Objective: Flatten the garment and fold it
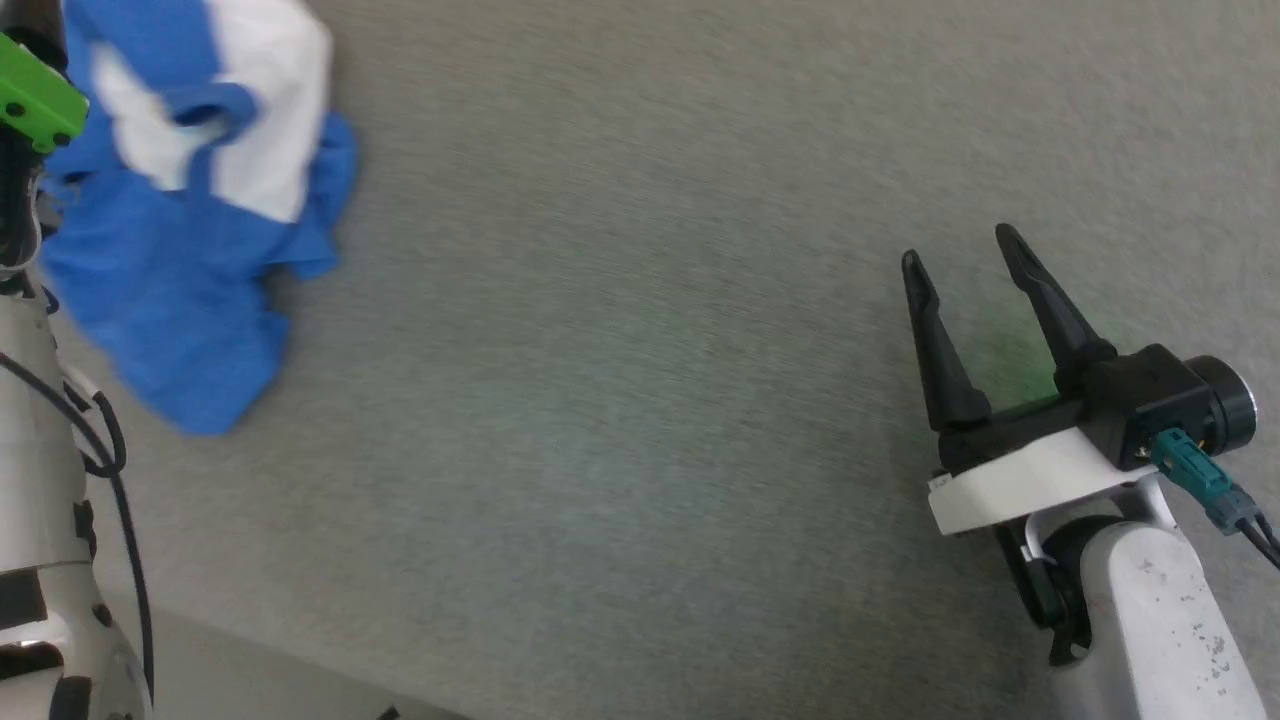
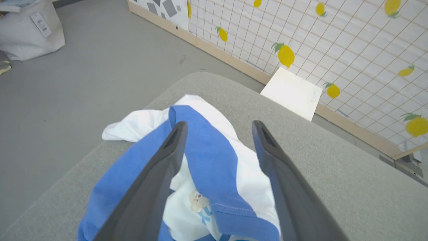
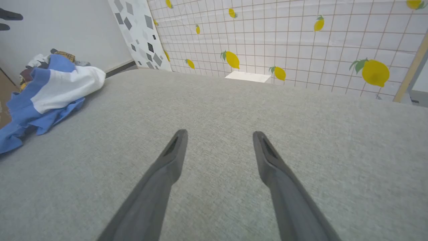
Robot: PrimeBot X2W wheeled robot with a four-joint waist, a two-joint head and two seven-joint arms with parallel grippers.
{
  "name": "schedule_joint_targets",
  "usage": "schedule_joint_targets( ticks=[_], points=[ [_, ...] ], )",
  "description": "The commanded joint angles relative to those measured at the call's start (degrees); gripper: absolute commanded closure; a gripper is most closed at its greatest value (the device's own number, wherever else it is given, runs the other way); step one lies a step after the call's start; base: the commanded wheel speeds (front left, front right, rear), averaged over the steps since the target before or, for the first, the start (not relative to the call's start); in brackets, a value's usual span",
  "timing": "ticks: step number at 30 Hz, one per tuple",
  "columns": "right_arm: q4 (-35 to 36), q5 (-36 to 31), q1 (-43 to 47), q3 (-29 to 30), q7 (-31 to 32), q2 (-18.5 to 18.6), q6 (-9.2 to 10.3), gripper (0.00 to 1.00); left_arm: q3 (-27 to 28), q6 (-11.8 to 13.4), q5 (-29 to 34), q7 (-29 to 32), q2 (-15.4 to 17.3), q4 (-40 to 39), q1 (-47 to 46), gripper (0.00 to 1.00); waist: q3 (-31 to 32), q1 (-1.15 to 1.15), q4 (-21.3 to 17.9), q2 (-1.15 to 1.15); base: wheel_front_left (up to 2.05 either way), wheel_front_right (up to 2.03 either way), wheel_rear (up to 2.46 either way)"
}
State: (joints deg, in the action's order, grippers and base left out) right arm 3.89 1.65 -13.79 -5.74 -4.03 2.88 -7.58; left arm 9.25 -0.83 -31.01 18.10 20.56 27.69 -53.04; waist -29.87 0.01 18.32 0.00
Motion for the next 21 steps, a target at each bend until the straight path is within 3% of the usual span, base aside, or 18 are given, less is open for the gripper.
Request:
schedule_joint_targets(
  ticks=[1, 10, 13, 14, 16, 21],
  points=[
    [0.1, 0.3, -1.2, -0.2, -0.6, 0.1, 0.09, 0.0, 0.2, 0.8, -0.6, 2.0, 0.7, 0.8, -0.6, 0.0, -9.5, -0.01, -9.5, 0.0, 0.0, 0.0, 0.0],
    [-0.8, 1.0, -2.7, -0.6, -2.1, 0.1, 0.09, 0.0, 0.9, 10.9, 0.7, 15.7, 3.2, 3.4, 4.7, 0.0, -10.3, -0.01, -11.8, 0.0, 0.0, 0.0, 0.0],
    [-1.7, 1.4, -2.7, -0.5, -2.4, 0.0, 0.09, 0.0, 1.1, 13.1, 0.9, 18.5, 3.6, 2.9, 7.3, 0.0, -9.2, -0.01, -12.2, 0.0, 0.0, 0.0, 0.0],
    [-2.1, 1.5, -2.7, -0.5, -2.6, 0.0, 0.09, 0.0, 1.1, 13.4, 0.8, 19.4, 3.6, 2.5, 8.3, 0.2, -8.6, -0.01, -12.2, 0.0, 0.0, 0.0, 0.0],
    [-2.8, 1.8, -2.7, -0.4, -3.0, 0.0, 0.09, 0.0, 1.3, 13.0, 1.2, 18.4, 4.5, 0.7, 9.7, 1.0, -7.1, -0.01, -12.3, 0.0, 0.0, 0.0, 0.0],
    [-5.1, 2.6, -2.2, -0.3, -4.4, 0.0, 0.09, 0.0, 1.6, 11.7, 5.0, 7.0, 7.5, -3.7, 11.3, 1.0, -0.8, -0.01, -12.3, 0.0, 0.0, 0.0, 0.0]
  ],
)
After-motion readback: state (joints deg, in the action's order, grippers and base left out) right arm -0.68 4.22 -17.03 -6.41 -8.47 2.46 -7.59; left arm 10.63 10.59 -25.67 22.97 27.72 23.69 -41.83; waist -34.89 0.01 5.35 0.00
